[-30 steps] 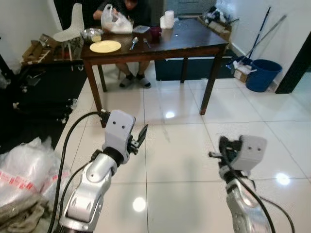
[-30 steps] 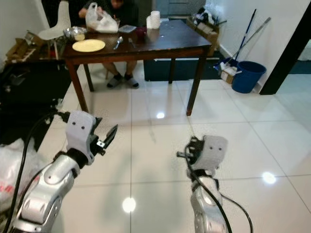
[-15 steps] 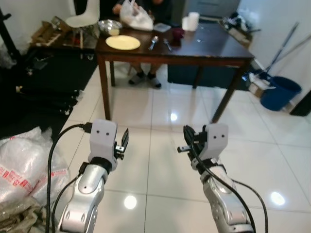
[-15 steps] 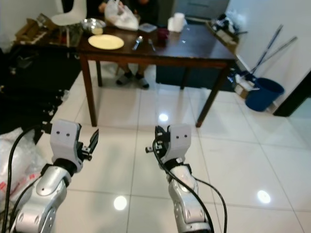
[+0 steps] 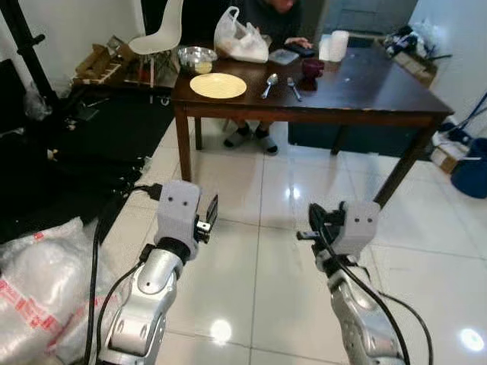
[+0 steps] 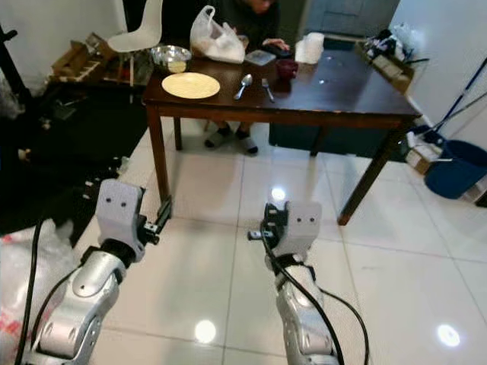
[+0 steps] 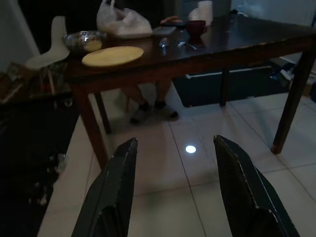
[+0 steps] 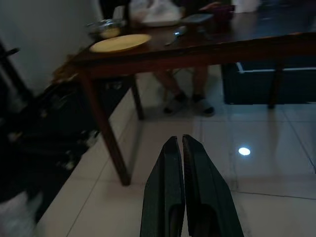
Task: Setting the table
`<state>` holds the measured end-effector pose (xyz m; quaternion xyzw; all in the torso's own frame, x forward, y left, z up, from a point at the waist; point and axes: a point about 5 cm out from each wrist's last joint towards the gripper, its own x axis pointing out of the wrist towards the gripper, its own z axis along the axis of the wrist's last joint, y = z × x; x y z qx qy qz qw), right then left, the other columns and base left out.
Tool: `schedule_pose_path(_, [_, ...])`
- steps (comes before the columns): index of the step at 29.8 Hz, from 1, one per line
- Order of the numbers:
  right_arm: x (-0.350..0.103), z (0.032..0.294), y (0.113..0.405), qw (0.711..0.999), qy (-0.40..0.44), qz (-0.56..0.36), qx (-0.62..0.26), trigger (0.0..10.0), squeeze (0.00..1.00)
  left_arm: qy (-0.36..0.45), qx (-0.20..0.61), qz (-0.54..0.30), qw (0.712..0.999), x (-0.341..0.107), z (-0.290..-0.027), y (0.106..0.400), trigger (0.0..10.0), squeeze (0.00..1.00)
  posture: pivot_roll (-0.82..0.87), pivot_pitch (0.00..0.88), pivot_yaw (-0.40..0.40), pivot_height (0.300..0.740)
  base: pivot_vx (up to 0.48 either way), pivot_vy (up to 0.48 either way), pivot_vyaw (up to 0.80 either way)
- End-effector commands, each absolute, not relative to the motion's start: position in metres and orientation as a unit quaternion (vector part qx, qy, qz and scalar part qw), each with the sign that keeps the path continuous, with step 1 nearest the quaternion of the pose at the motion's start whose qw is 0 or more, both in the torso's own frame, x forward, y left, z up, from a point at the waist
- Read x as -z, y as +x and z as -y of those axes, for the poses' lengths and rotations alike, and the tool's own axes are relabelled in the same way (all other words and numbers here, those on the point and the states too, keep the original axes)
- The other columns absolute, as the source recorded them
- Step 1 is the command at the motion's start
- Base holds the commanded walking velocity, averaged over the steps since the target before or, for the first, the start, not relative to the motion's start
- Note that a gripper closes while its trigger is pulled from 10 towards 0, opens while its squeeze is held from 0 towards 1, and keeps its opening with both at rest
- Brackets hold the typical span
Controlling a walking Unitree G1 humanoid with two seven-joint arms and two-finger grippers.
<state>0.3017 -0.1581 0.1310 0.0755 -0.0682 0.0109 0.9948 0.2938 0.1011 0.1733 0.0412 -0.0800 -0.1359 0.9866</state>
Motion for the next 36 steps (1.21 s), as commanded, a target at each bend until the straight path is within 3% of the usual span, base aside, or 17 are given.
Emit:
schedule_pose_path(1, [-0.125, 0.165, 0.298, 0.995, 0.078, 0.061, 0.007, 10.0, 0.0, 0.046, 0.15, 0.076, 0.985, -0.171, -0.095, 0.295, 10.0, 0.0, -0.03, 0.0, 0.079, 0.74, 0.48, 0.0, -0.78])
schedule_pose_path(20, [-0.126, 0.168, 0.297, 0.995, 0.073, 0.063, 0.015, 10.0, 0.0, 0.046, 0.16, 0.073, 0.983, -0.167, -0.092, 0.296, 10.0, 0.0, -0.04, 0.0, 0.086, 0.74, 0.48, 0.0, -0.79])
schedule_pose_path(29, [-0.132, 0.162, 0.298, 0.995, 0.066, 0.07, -0.008, 10.0, 0.0, 0.045, 0.151, 0.068, 0.985, -0.165, -0.096, 0.299, 10.0, 0.0, -0.04, 0.0, 0.09, 0.74, 0.48, 0.0, 0.0])
schedule_pose_path(32, [-0.135, 0.157, 0.298, 0.995, 0.063, 0.076, -0.024, 10.0, 0.0, 0.041, 0.131, 0.057, 0.989, -0.161, -0.103, 0.3, 10.0, 0.0, -0.04, 0.0, 0.089, 0.74, 0.48, 0.0, 0.0])
schedule_pose_path(36, [-0.138, 0.14, 0.301, 0.993, 0.064, 0.075, -0.067, 10.0, 0.0, 0.066, 0.033, 0.04, 0.996, -0.15, -0.141, 0.297, 10.0, 0.0, 0.0, 0.0, 0.056, 0.74, 0.48, 0.0, 0.0])
